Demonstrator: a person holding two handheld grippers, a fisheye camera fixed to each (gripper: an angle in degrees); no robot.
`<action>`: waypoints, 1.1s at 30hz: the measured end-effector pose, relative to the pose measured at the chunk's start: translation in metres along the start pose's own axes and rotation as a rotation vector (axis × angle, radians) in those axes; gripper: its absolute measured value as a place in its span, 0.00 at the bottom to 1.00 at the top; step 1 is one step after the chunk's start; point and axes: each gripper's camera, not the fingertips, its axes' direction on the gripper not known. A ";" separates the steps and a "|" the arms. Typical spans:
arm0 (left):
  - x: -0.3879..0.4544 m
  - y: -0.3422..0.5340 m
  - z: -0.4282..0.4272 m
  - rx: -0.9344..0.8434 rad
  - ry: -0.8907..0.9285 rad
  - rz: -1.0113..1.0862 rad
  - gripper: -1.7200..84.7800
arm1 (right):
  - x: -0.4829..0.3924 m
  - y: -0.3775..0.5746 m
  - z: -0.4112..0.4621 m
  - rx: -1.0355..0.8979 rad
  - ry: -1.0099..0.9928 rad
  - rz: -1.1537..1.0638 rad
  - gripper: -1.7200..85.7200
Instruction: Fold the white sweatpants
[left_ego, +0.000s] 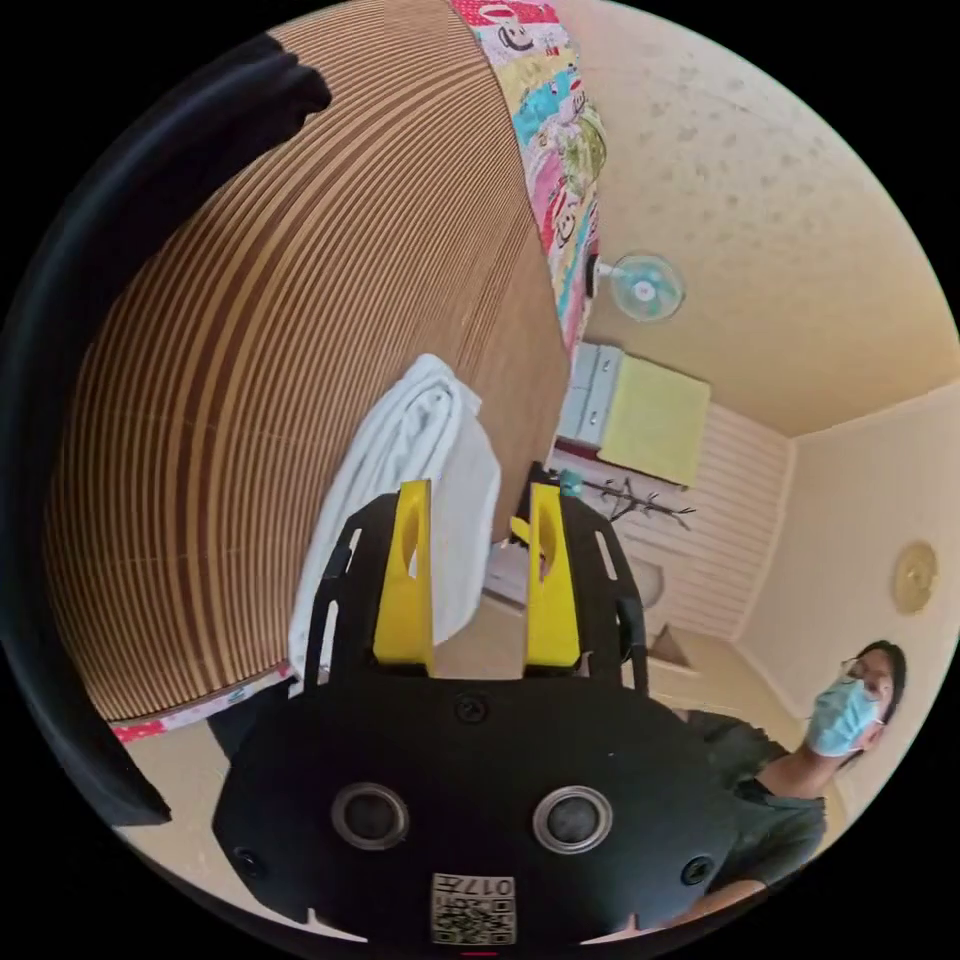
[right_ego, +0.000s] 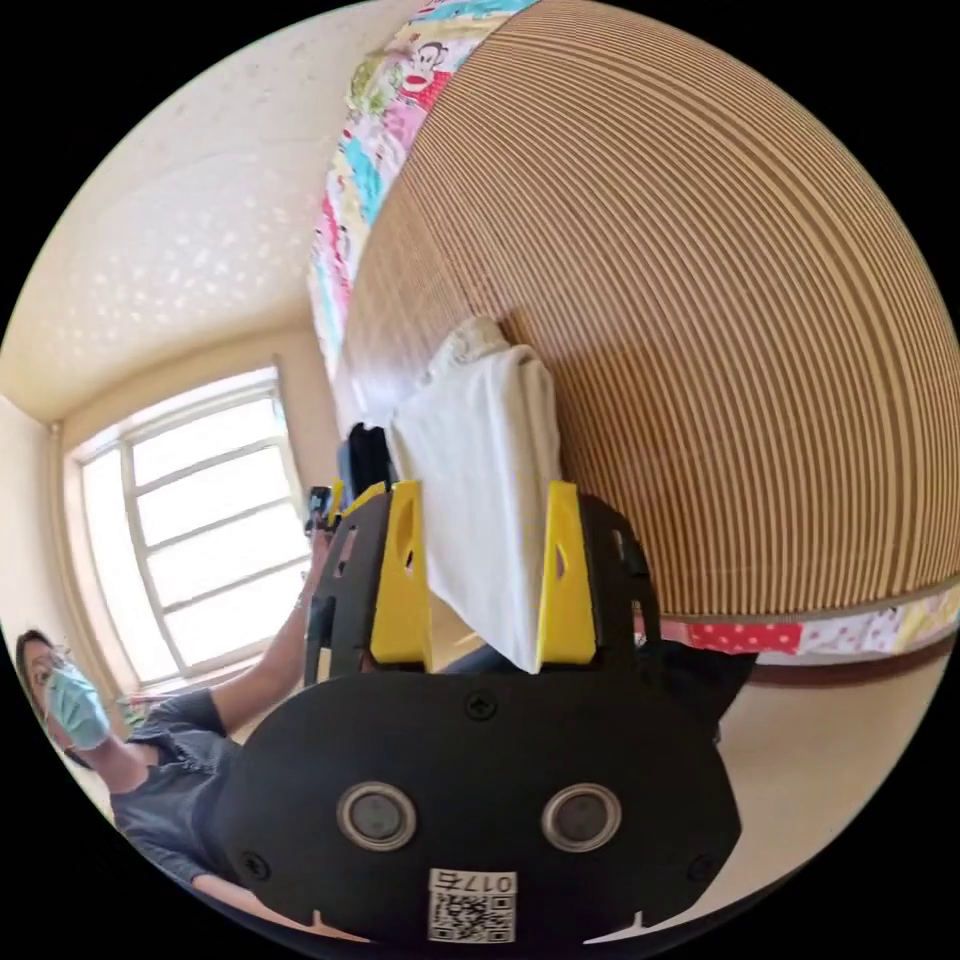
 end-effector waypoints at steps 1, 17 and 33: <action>-0.003 0.008 0.015 0.009 -0.067 0.018 0.21 | 0.006 0.004 0.025 -0.033 -0.020 -0.006 0.21; -0.032 0.013 0.051 0.026 -0.230 0.099 0.14 | -0.018 0.026 0.082 0.013 -0.002 -0.049 0.14; -0.109 -0.001 0.080 -0.157 -0.020 -0.025 0.19 | 0.006 0.032 0.188 -0.310 -0.206 -0.090 0.17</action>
